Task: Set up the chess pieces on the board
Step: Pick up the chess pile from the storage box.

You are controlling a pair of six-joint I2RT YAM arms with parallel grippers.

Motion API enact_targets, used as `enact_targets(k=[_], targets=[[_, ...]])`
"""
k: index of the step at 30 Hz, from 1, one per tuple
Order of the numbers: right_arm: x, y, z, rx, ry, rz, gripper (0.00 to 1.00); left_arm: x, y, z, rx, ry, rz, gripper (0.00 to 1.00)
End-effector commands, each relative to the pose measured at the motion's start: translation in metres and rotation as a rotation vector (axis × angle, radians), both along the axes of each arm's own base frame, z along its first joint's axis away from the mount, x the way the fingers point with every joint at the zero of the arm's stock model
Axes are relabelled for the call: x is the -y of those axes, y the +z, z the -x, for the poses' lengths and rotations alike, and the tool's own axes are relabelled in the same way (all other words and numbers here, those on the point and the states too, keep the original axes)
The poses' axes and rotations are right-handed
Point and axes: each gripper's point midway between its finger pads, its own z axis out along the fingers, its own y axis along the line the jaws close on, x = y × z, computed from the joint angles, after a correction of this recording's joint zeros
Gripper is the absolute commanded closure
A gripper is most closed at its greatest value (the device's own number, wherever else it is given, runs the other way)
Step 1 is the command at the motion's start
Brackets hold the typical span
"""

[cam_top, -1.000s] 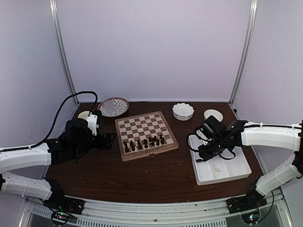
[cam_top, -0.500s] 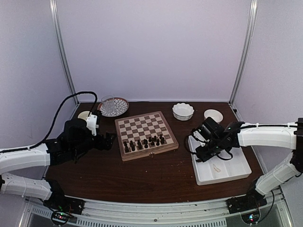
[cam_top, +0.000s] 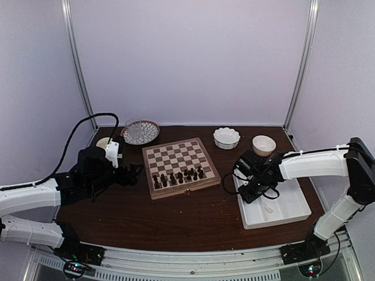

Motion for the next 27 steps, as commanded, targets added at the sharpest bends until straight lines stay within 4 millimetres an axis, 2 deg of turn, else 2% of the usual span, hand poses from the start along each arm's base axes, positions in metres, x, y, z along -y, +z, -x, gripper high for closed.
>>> enact_targets(k=[1, 17, 22, 27], targets=[[-0.005, -0.005, -0.002, -0.018, -0.009, -0.001, 0.66, 0.002, 0.006, -0.001, 0.025, -0.009, 0.018, 0.05], [-0.006, -0.022, 0.020, -0.091, -0.060, -0.087, 0.66, 0.003, 0.006, -0.001, 0.020, -0.012, 0.023, 0.05], [-0.006, -0.019, 0.014, -0.070, -0.084, -0.094, 0.74, 0.003, 0.007, -0.001, 0.019, -0.012, 0.026, 0.05], [-0.003, -0.001, 0.007, -0.004, -0.104, -0.116, 0.86, 0.004, 0.009, 0.000, 0.021, -0.017, 0.032, 0.05]])
